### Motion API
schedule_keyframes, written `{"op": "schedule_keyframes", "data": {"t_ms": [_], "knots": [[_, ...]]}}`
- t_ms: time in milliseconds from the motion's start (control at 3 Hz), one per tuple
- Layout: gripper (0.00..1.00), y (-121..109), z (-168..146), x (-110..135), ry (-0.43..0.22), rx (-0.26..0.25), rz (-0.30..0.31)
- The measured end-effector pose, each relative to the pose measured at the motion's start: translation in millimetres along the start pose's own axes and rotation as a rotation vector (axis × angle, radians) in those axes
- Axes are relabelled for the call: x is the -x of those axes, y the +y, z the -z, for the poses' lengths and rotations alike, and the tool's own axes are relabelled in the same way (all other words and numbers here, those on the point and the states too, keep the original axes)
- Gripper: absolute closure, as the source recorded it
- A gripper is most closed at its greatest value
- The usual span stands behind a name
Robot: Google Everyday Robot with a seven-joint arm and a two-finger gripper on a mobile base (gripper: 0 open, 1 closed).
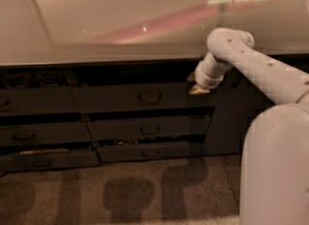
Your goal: Open top drawer
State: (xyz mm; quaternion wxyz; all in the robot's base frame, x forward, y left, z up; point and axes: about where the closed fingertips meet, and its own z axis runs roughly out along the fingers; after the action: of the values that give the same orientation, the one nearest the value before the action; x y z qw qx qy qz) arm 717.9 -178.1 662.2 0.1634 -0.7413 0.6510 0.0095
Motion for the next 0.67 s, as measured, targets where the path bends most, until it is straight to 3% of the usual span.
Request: {"op": "schedule_keyframes", "data": {"t_ms": [667], "knots": [[1.0,-3.3,14.1,3.5,0.0,0.0,0.0]]}}
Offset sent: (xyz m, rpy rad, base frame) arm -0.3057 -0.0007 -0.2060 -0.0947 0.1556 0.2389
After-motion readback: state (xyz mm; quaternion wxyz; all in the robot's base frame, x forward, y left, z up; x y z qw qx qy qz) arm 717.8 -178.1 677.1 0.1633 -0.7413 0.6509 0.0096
